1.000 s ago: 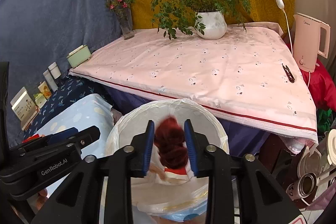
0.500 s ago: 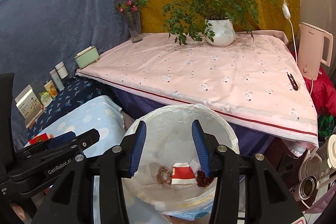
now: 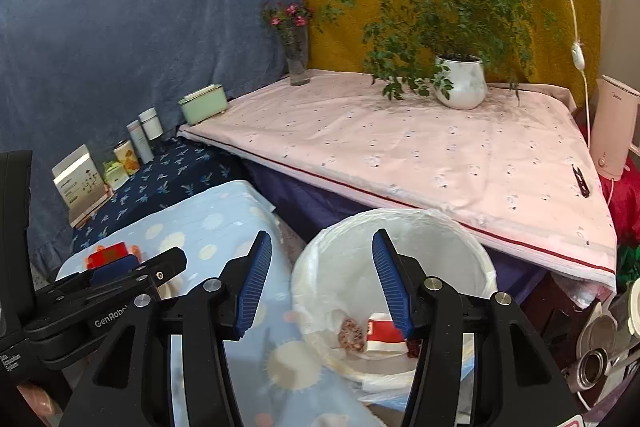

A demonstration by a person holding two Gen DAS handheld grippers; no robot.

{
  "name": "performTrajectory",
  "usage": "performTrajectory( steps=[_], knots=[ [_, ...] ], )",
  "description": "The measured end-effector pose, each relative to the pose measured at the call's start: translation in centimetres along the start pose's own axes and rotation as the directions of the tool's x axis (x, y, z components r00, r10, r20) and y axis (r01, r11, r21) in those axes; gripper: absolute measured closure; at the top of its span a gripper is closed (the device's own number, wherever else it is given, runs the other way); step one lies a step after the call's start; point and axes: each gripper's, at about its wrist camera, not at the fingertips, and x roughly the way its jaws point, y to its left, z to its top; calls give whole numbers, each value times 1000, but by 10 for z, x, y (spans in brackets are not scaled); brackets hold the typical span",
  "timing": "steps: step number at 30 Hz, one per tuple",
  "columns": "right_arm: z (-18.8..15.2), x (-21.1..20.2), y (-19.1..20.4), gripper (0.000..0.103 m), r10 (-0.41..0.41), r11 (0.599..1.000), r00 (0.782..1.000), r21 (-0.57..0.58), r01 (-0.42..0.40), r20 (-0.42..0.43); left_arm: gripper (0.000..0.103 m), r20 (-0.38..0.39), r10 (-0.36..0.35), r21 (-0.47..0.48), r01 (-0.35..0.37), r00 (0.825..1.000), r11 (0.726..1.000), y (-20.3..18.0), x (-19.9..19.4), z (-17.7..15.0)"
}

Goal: Collect trash
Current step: 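Move both open grippers back over the white gloves on the table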

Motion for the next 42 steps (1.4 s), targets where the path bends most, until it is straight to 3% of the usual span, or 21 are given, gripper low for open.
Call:
performTrajectory(
  steps=[15, 27, 35, 42],
  knots=[
    [-19, -2, 96, 51, 116, 985, 992, -119, -122, -55, 37, 8, 144, -193, -140, 990, 971, 126, -32, -22],
    [-40, 7, 171, 51, 199, 953, 972, -205, -222, -128, 33, -43, 296, -344, -293, 954, 892, 240, -50, -55],
    [-65, 29, 223, 51, 240, 922, 949, -258, -289, -205, 33, -90, 342, -377, -350, 935, 858, 292, -46, -70],
    [-82, 56, 261, 51, 269, 900, 922, -267, -343, -278, 33, -120, 318, -383, -340, 940, 859, 322, -28, -72]
  ],
)
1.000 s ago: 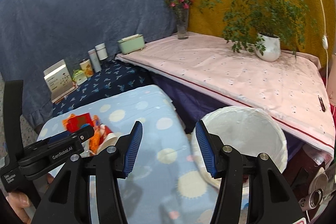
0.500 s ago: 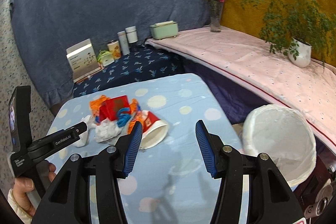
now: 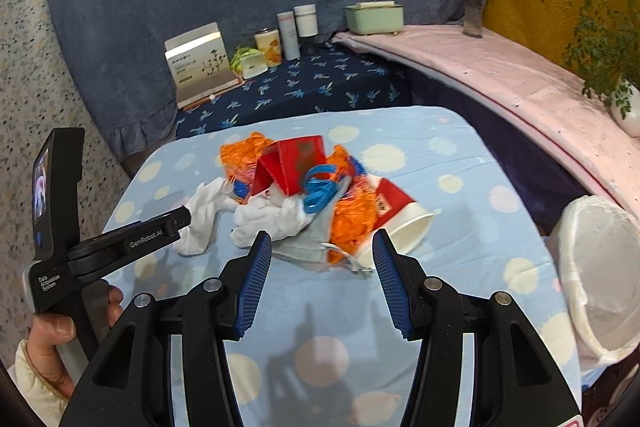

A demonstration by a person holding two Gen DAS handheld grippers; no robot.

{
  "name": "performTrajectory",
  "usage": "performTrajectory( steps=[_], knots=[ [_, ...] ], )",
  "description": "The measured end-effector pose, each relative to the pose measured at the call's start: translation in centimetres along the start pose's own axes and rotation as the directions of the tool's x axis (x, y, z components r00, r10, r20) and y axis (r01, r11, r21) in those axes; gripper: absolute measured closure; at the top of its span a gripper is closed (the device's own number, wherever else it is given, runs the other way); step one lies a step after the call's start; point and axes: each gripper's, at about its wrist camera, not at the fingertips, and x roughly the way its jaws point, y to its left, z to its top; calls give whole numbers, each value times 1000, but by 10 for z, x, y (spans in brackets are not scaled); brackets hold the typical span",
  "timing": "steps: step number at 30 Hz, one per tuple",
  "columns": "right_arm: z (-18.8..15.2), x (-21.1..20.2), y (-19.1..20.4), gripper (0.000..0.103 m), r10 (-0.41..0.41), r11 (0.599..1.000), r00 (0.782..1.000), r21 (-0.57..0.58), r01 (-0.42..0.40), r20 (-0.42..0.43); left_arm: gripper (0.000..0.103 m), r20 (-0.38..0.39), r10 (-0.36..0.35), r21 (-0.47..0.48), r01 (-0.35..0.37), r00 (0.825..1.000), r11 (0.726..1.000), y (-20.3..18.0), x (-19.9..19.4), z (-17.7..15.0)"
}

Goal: Collect trash
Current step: 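Move both open grippers back over the white gloves on the table, then grasp one white glove with the left gripper while the right gripper grasps another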

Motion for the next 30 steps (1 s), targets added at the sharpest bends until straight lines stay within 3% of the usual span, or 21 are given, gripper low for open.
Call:
performTrajectory(
  steps=[7, 15, 18, 20, 23, 24, 30],
  knots=[
    [2, 43, 14, 53, 58, 998, 996, 38, -55, -65, 40, -30, -33, 12, 33, 999, 999, 4, 23, 8],
    [8, 80, 25, 56, 59, 998, 993, 41, -55, -101, 53, -61, -67, 1, 67, 996, 998, 6, 44, 10],
    [9, 92, 25, 63, 55, 998, 991, 45, -50, -119, 60, -68, -83, 1, 83, 994, 997, 5, 47, 11],
    [8, 98, 24, 67, 56, 998, 990, 49, -50, -129, 73, -71, -92, 8, 93, 993, 996, 4, 48, 10],
    [6, 107, 23, 84, 51, 998, 988, 44, -45, -149, 85, -68, -97, 18, 98, 993, 995, 2, 48, 8],
    [5, 108, 23, 90, 51, 998, 987, 44, -44, -155, 87, -65, -96, 21, 98, 993, 995, 1, 46, 7],
    [5, 93, 17, 95, 54, 998, 992, 49, -49, -117, 92, -48, -100, 25, 102, 994, 995, -3, 33, 4]
  ],
)
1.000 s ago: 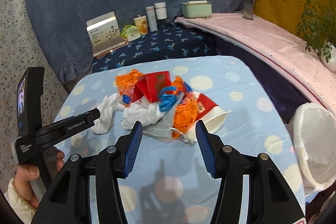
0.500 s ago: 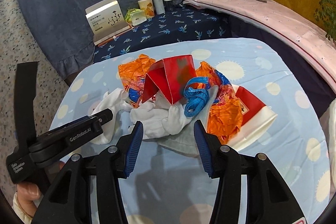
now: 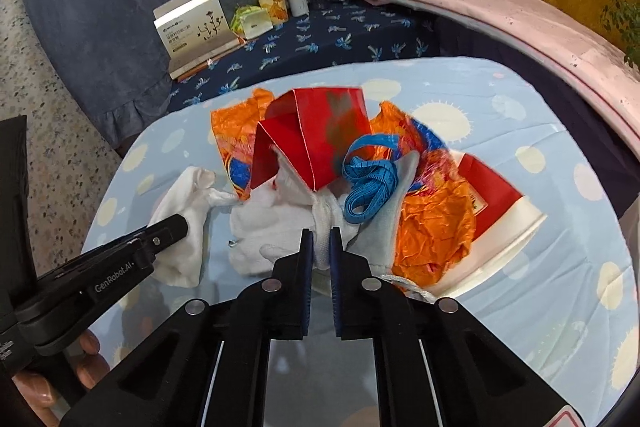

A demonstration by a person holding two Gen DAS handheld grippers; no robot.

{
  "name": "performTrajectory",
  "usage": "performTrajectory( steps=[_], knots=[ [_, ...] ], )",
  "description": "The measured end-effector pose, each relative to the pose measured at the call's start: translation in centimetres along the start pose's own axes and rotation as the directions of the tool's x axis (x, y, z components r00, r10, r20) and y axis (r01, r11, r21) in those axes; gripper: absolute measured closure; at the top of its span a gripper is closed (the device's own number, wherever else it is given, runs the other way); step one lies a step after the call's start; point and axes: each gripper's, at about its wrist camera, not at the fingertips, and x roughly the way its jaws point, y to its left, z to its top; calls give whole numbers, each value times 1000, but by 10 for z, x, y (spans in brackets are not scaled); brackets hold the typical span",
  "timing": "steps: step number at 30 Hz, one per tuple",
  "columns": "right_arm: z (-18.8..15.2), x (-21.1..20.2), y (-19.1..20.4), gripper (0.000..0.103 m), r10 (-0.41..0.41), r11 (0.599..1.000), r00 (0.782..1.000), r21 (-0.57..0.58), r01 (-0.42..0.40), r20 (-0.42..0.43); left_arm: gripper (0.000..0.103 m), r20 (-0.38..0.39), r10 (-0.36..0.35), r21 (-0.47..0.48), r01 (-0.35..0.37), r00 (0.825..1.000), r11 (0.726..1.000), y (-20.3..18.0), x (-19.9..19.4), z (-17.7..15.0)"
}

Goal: Collect trash
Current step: 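Grasp one white glove with the left gripper while the right gripper grasps another, then carry the gloves over the bin and open both grippers to drop them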

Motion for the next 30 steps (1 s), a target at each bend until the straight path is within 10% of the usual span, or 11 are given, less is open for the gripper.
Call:
performTrajectory(
  steps=[30],
  knots=[
    [5, -211, -117, 96, -101, 988, 929, 149, 51, 356, 92, 111, -200, 247, 168, 974, 954, -187, -125, -32]
  ],
)
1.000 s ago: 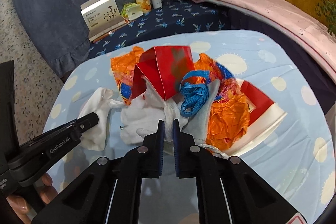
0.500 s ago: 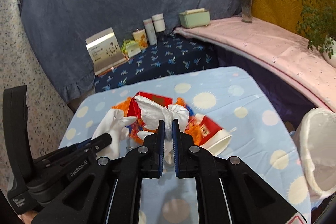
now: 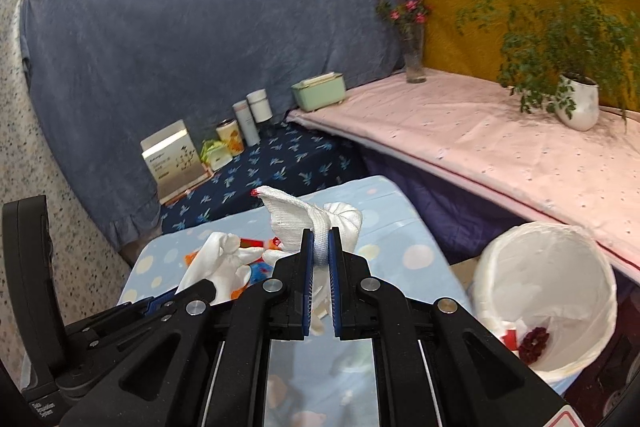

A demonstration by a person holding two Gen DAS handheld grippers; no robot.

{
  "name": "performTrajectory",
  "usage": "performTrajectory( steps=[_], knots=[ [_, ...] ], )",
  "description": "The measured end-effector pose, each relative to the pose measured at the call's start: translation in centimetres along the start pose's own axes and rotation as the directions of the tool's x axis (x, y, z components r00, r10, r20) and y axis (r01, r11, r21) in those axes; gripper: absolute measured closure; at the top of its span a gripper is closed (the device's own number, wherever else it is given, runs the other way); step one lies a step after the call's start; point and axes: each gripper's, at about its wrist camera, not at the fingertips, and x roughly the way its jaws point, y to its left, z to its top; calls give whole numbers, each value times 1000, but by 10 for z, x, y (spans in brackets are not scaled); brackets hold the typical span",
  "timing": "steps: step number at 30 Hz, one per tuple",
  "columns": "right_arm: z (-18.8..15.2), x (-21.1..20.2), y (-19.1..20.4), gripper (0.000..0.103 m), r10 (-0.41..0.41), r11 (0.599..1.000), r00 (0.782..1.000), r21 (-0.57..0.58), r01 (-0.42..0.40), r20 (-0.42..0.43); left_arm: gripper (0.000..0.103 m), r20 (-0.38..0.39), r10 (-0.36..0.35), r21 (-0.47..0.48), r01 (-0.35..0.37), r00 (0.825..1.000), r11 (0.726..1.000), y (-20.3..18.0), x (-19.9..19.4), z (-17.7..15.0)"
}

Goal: Collect trash
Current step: 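Carry the gloves over the bin and open both grippers to drop them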

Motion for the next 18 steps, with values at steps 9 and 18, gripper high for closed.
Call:
performTrajectory(
  steps=[9, 18],
  knots=[
    [7, -40, -68, 96, -83, 994, 995, 76, 78, 52, 92, -22, -87, 110, 89, 996, 990, -82, 3, -3],
    [7, -69, -136, 96, -180, 974, 981, 154, 166, 77, 92, -74, -183, 205, 194, 980, 959, -158, 18, -12]
  ],
)
